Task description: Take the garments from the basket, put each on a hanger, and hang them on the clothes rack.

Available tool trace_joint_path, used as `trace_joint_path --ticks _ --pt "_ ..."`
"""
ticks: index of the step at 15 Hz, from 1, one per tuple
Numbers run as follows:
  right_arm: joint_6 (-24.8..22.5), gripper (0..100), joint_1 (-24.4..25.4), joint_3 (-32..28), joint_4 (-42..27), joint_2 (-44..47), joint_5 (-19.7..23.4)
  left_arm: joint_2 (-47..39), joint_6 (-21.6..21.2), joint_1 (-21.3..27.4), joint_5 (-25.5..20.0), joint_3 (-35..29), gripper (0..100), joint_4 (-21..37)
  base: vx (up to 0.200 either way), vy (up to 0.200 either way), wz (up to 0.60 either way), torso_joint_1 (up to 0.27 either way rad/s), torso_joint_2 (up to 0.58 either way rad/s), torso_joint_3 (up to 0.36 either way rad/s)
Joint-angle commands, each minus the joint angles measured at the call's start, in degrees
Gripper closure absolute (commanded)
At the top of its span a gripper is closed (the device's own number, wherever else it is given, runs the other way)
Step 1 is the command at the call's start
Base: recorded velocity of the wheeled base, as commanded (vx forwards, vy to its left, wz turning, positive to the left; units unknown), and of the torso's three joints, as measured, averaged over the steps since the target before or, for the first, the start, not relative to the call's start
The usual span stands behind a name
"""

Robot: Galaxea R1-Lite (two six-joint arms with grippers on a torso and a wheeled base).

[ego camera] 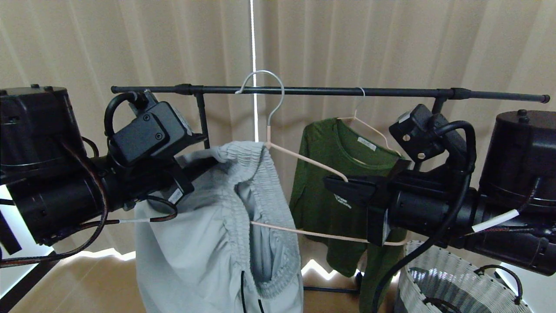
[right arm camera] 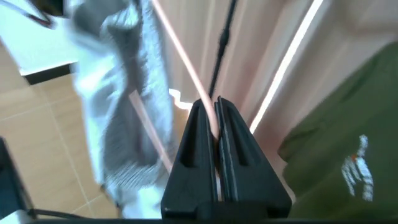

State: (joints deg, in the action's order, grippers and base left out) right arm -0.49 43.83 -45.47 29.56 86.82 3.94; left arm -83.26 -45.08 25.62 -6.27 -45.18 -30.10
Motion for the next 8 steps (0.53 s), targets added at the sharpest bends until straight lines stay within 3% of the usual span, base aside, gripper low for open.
trace_joint_path --ticks 1,6,7,8 --pt "0.0 100 0.2 0.0 -0.1 -0.4 0.9 -0.1 0.0 0.0 -0.1 0.1 100 -0.1 0.0 0.0 0.0 0.0 0.0 0.0" --pt "-0.4 100 0.2 0.5 -0.2 -1.0 1.6 -0.3 0.1 0.0 -0.1 0.7 100 -0.4 0.0 0.0 0.0 0.0 0.0 0.0" --pt "-0.8 0 0.2 1.0 -0.2 -1.2 1.6 -0.2 0.2 0.0 0.0 1.2 100 -0.6 0.0 0.0 0.0 0.0 0.0 0.0" --pt "-1.1 0 0.2 1.7 -0.2 -1.5 1.5 -0.1 0.1 0.0 0.1 1.9 100 -0.8 0.0 0.0 0.0 0.0 0.0 0.0"
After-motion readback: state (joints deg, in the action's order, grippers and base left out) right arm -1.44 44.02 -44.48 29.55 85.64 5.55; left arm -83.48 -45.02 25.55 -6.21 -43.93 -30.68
